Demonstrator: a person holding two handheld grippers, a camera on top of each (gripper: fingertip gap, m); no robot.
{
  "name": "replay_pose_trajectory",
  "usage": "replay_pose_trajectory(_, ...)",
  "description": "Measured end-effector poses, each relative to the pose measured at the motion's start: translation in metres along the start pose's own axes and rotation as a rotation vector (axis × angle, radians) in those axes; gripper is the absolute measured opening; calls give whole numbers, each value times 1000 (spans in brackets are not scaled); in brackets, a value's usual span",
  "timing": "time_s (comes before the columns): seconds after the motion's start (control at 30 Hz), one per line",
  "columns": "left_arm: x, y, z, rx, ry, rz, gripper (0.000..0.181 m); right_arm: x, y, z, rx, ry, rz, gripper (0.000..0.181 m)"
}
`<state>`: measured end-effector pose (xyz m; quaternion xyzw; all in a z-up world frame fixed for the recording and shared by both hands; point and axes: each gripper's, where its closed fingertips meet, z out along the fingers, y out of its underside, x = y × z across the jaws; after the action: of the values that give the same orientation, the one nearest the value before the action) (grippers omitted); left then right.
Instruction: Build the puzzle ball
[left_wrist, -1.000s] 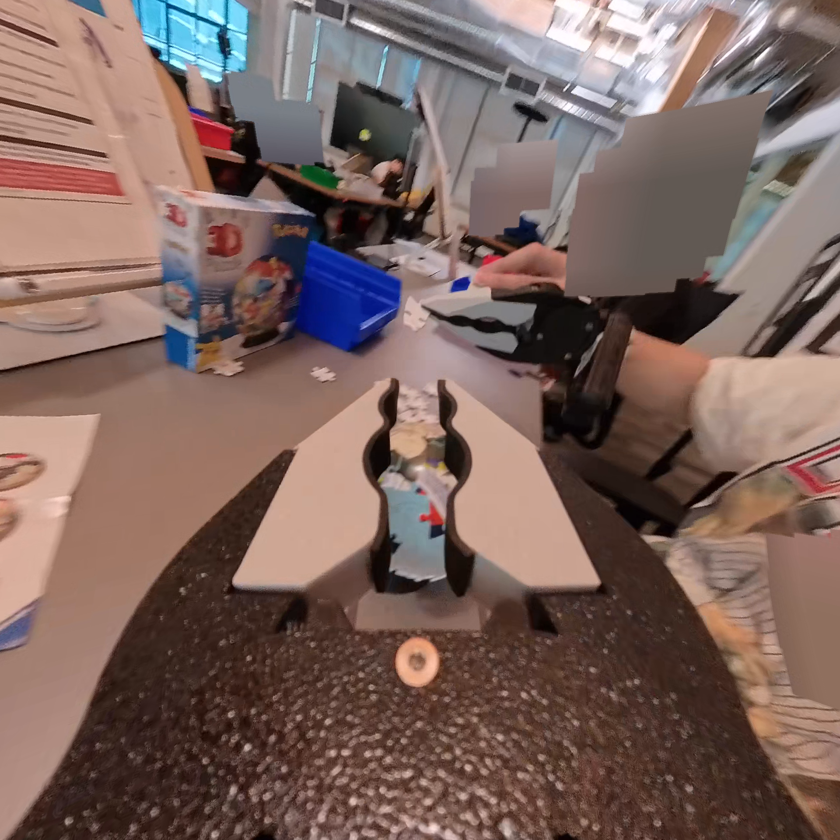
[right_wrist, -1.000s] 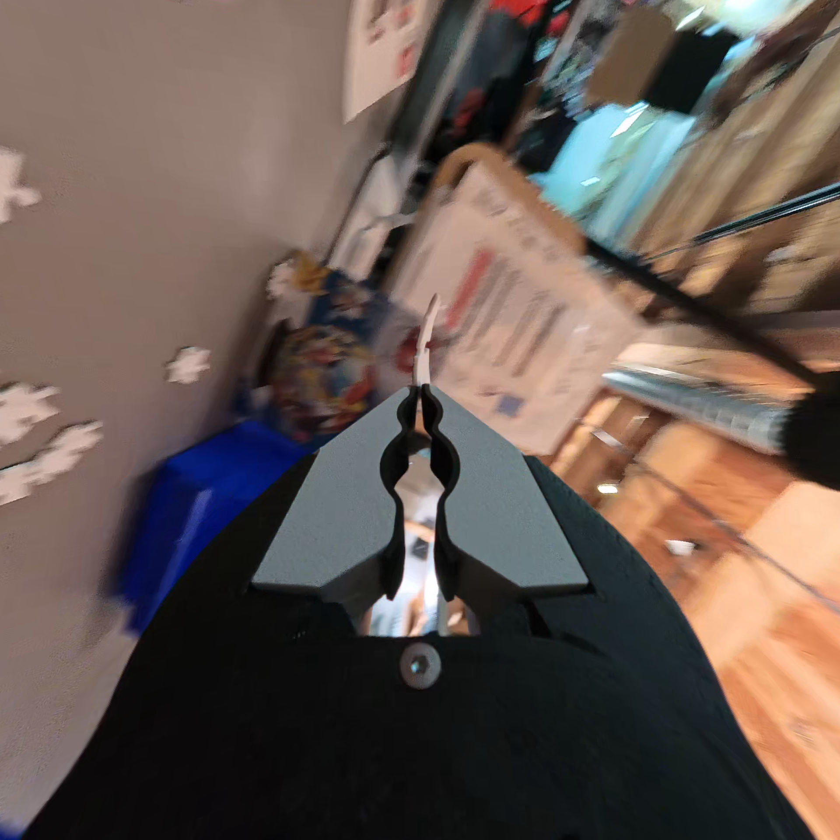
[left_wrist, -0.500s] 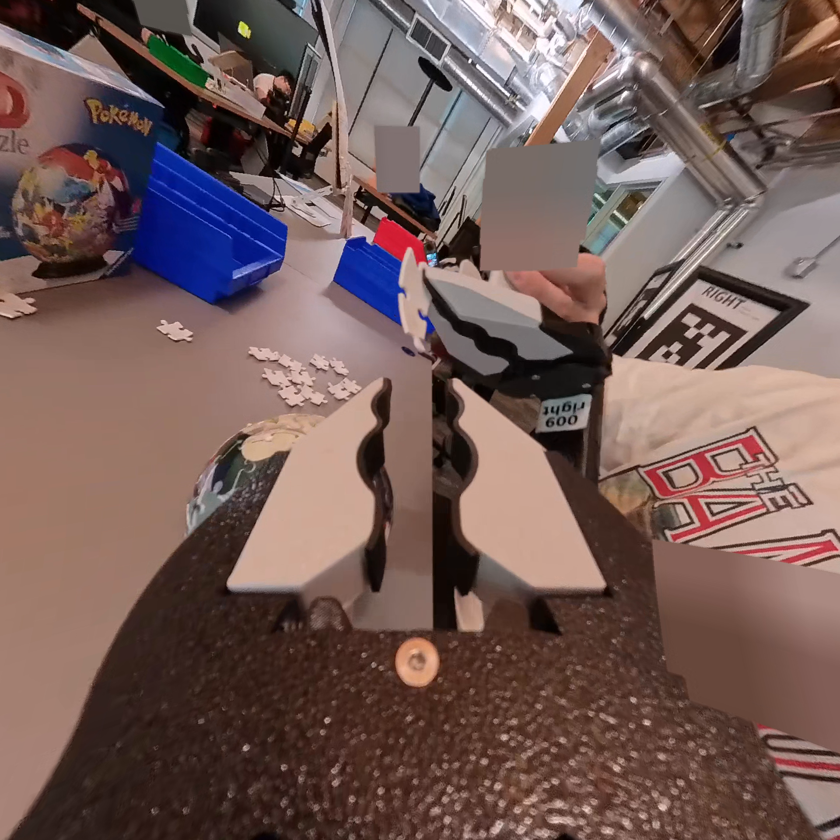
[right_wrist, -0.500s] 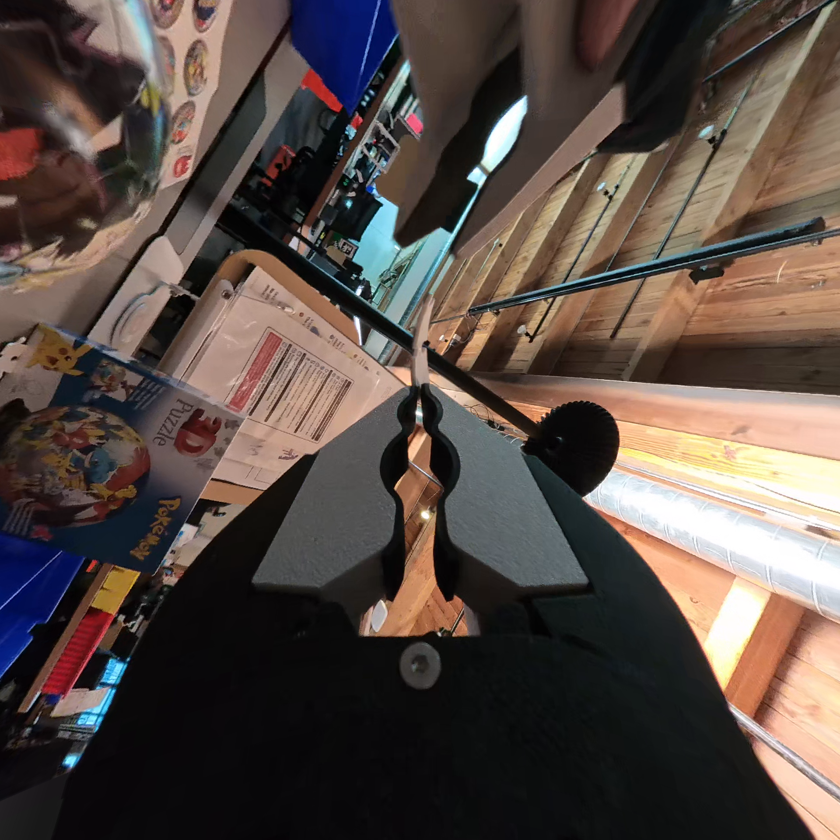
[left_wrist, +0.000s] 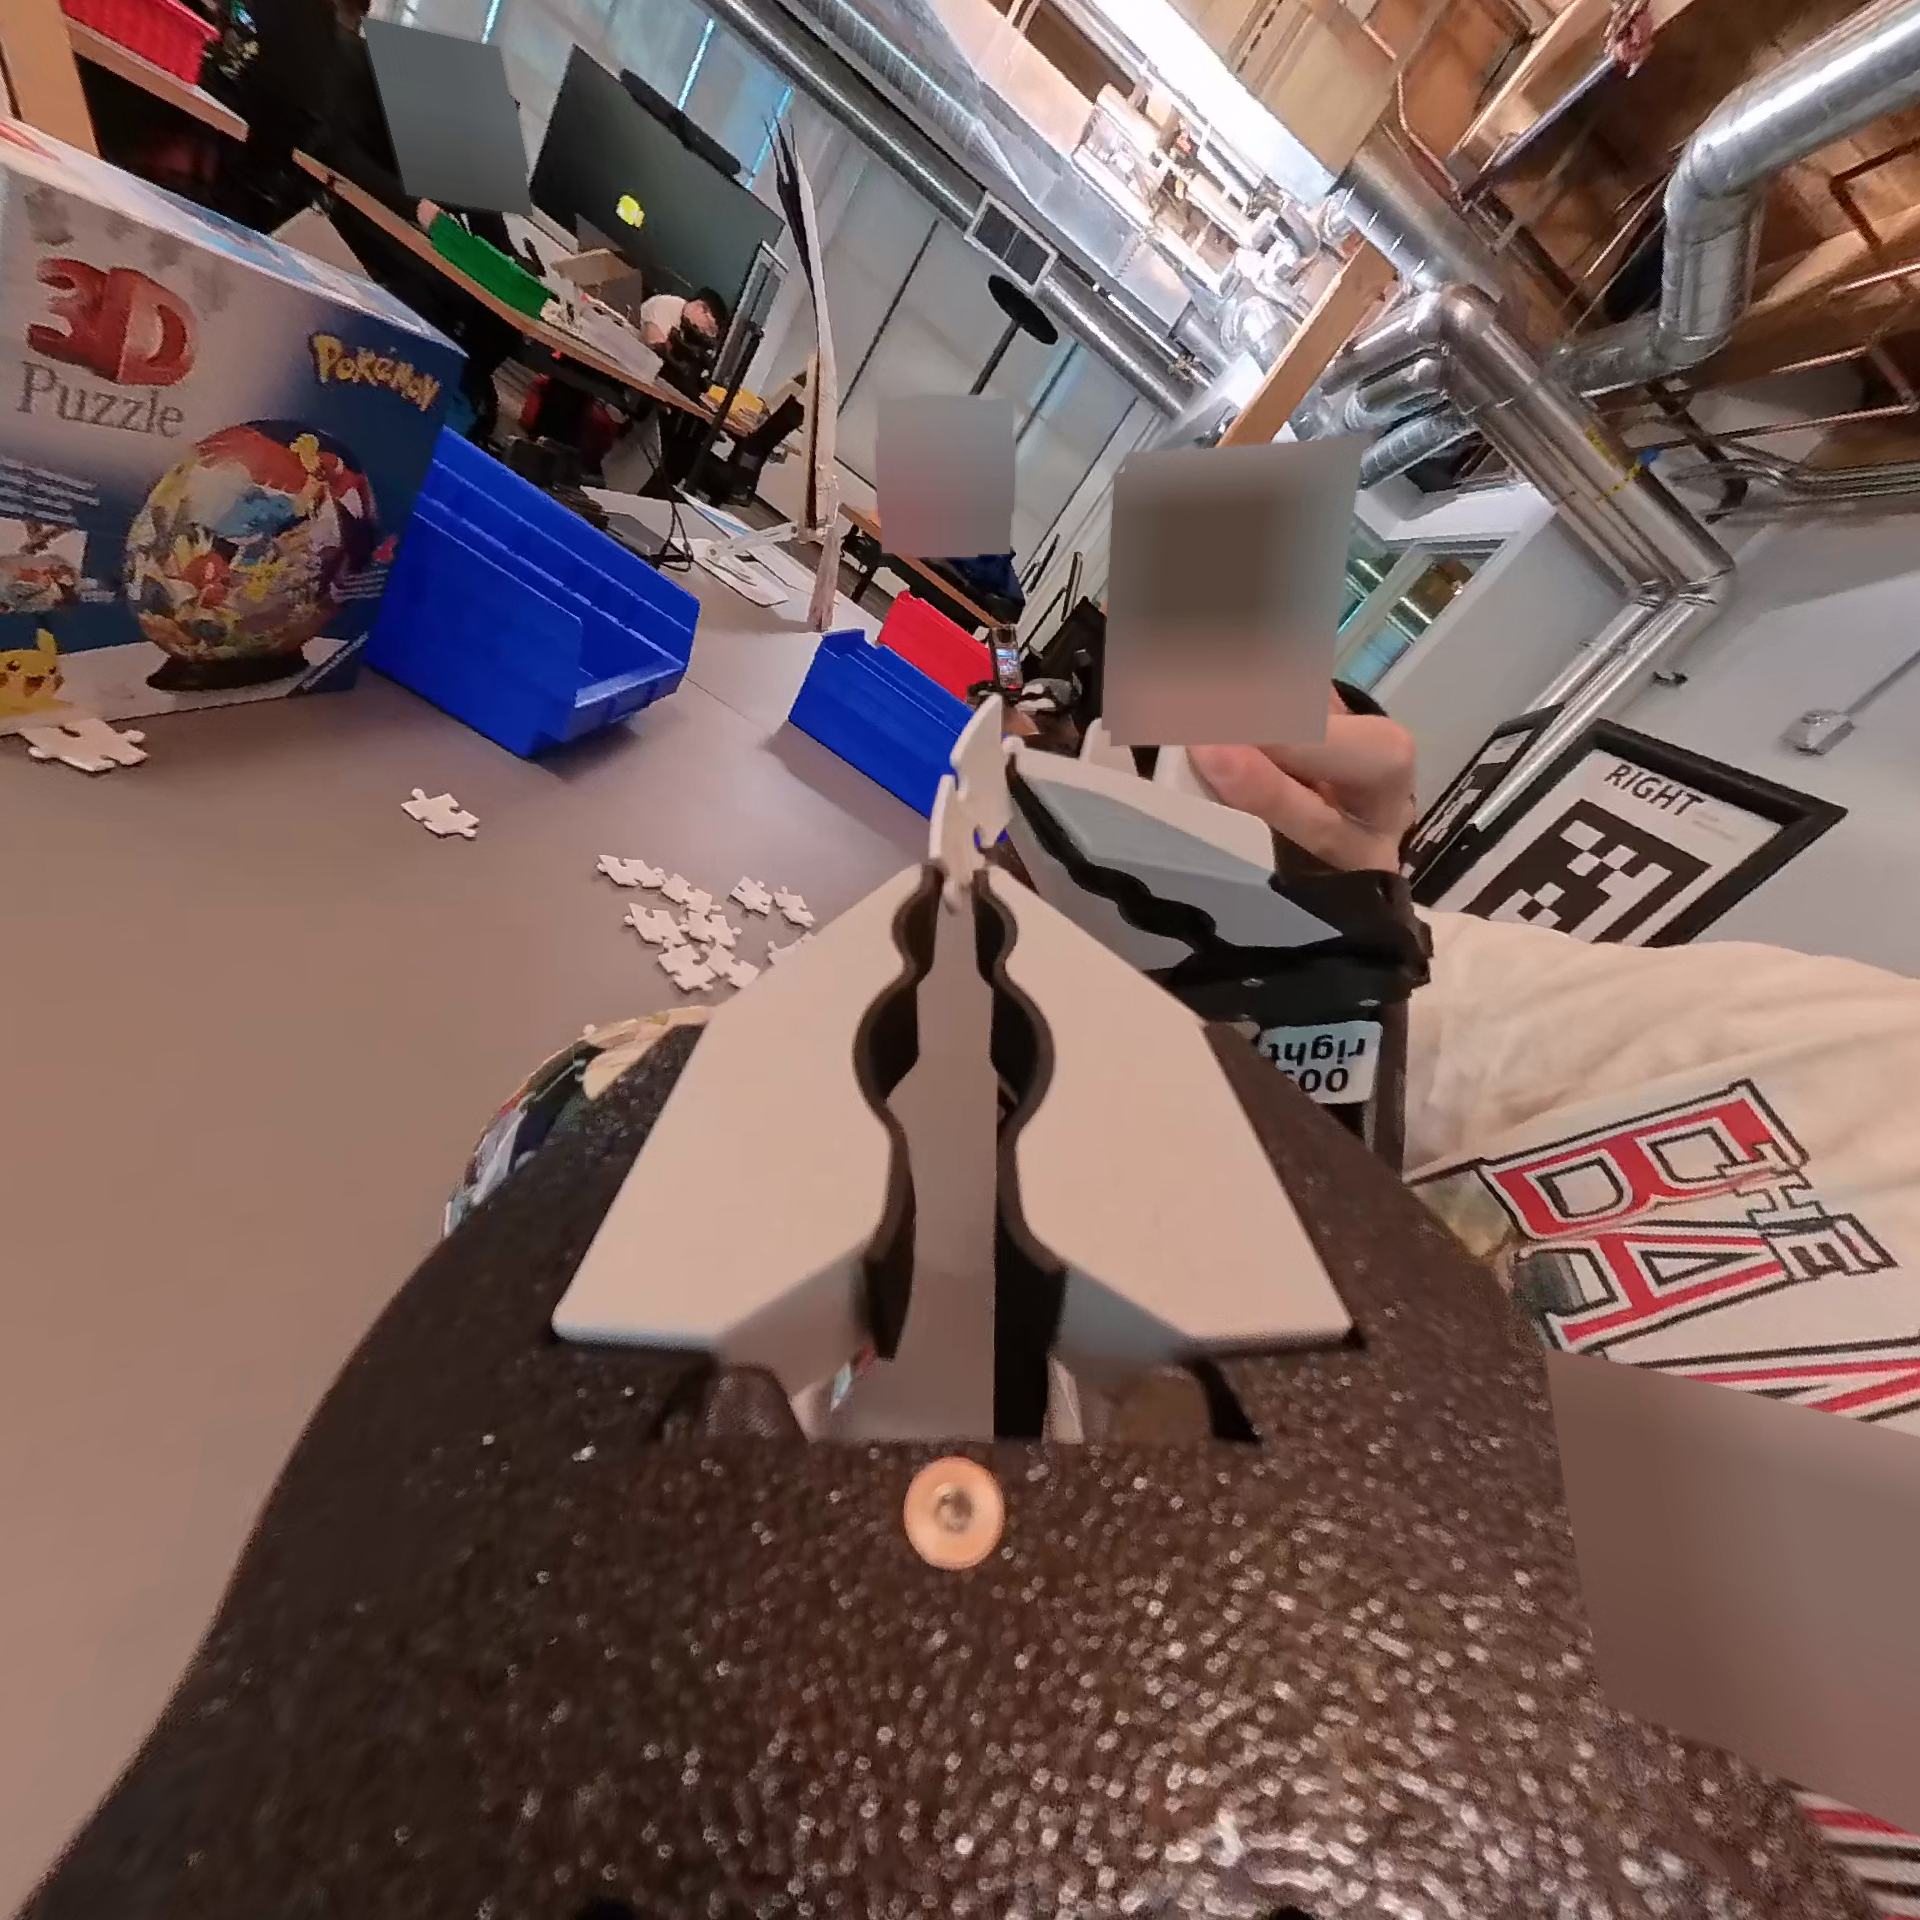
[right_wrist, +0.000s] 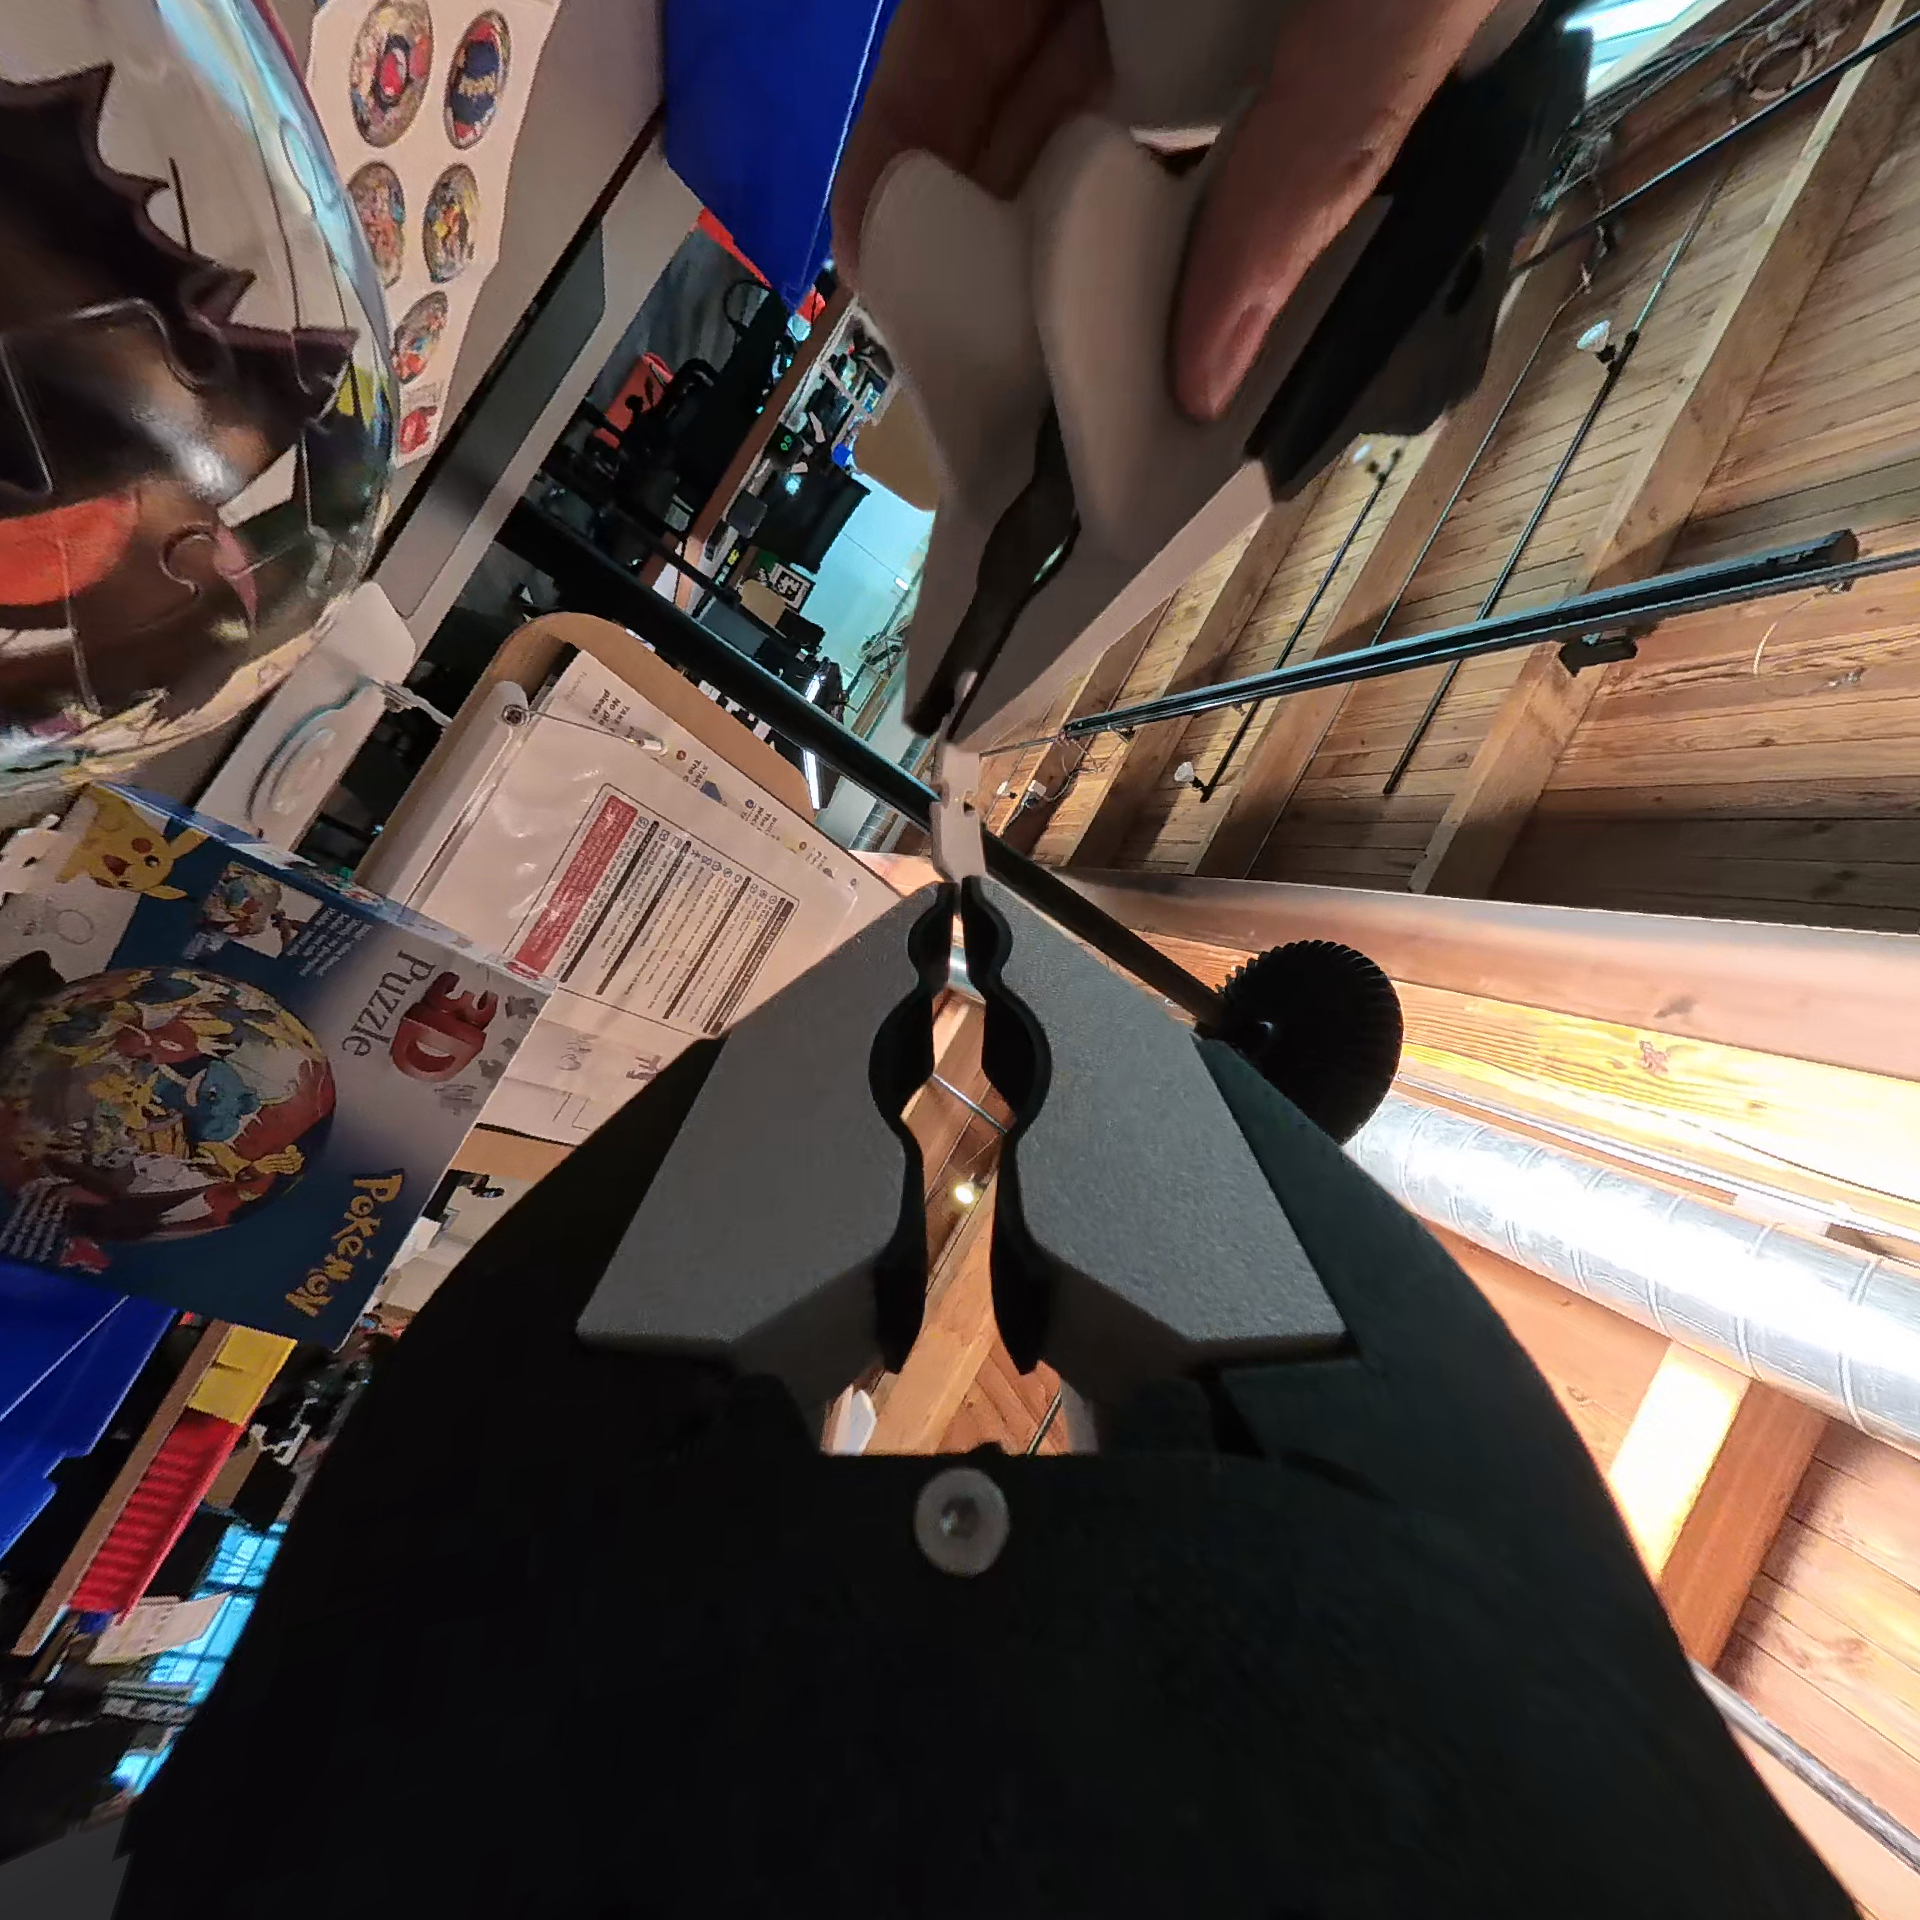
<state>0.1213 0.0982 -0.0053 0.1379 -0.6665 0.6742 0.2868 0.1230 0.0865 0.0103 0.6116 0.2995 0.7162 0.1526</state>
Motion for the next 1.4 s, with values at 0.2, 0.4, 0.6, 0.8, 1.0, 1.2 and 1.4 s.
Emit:
replay_pose_trajectory(0.2,-4,3,-2,-28,-25,39,0,-2,-1,-1,-5,-3,-6,0)
replay_pose_trajectory(0.4,-6,6,-5,-53,-27,57,0,-7,-5,-2,22,-23,26,0)
replay_pose_trajectory(0.6,2,30,-11,-208,-19,198,25,-12,-24,-10,252,-32,-105,0)
replay_pose_trajectory(0.8,14,28,-15,-196,36,213,27,-26,-44,-21,461,-38,-197,0)
replay_pose_trajectory(1.0,20,54,-9,-337,65,300,0,-15,-72,-43,641,-11,-214,0)
replay_pose_trajectory(1.2,22,44,-7,-283,98,243,0,-7,-62,-39,611,-19,-57,0)
replay_pose_trajectory(1.4,18,19,-4,-142,91,218,0,-1,-46,-26,539,-22,174,1)
